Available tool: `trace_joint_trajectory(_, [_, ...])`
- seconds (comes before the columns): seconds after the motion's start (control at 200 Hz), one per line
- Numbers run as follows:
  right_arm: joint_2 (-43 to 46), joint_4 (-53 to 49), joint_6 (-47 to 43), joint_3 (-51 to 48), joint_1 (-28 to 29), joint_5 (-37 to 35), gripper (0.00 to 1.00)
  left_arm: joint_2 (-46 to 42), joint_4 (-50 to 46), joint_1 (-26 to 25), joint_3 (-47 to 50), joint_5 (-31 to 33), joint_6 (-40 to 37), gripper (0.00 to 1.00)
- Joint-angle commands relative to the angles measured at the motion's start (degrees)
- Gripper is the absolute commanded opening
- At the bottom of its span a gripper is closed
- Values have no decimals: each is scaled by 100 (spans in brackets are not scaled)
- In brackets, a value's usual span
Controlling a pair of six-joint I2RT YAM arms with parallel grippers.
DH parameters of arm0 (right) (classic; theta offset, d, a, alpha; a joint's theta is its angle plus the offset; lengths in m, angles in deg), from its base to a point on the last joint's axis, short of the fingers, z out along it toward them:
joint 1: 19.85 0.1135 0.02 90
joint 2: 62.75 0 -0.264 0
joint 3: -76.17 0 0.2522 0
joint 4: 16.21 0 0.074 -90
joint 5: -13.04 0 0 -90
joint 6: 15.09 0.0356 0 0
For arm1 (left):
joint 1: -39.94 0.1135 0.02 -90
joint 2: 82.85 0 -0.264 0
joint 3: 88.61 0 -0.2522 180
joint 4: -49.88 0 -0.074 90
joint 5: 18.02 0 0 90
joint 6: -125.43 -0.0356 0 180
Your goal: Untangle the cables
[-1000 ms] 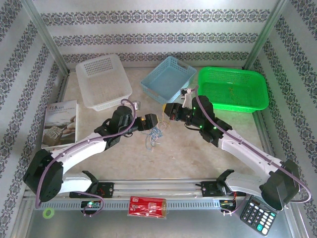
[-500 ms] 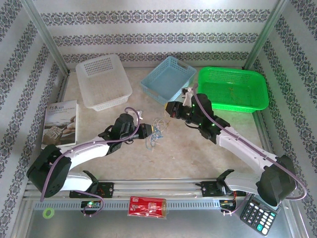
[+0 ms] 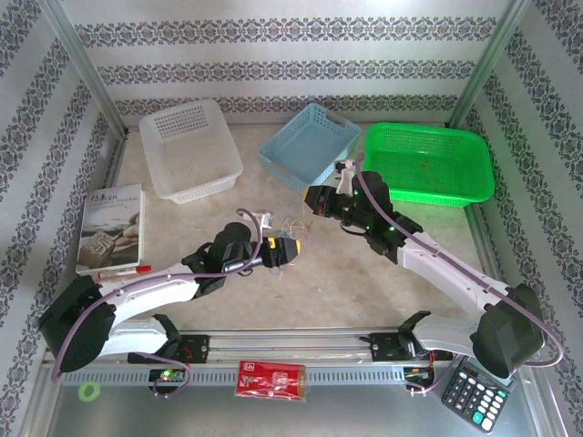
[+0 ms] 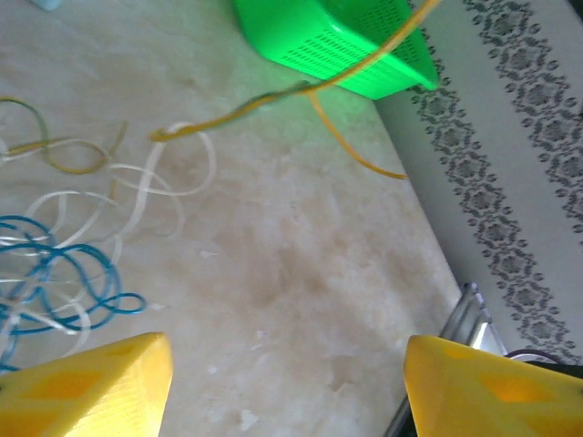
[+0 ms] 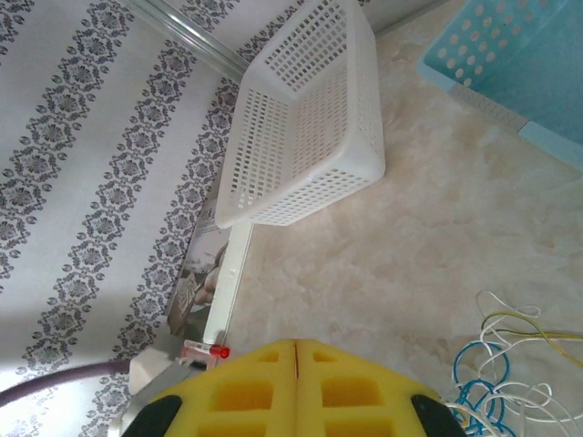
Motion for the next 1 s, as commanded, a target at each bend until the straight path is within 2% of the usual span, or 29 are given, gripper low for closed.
trace_joint_trajectory(0.0, [-23,182,-122,-76,-39,1,0,172,738,-252,-18,424,515,71])
trace_joint_trajectory(0.285, [-5,248,-104,-168,-24,30,0,1183,2094,-671,-388,982,1180,75])
trace_joint_trajectory(0.455, [37,287,-94,-226,-12,39,0,1588,2612,-806,-463,1571,1326,75])
trace_joint_trajectory(0.689, [74,329,-68,-298,-12,74,0,1978,2893,-834,-647,1909,1236,75])
trace_joint_trajectory(0.994, [141,397,-6,-359,-4,103,0,2439,2983,-835,-846,1946,1308,72])
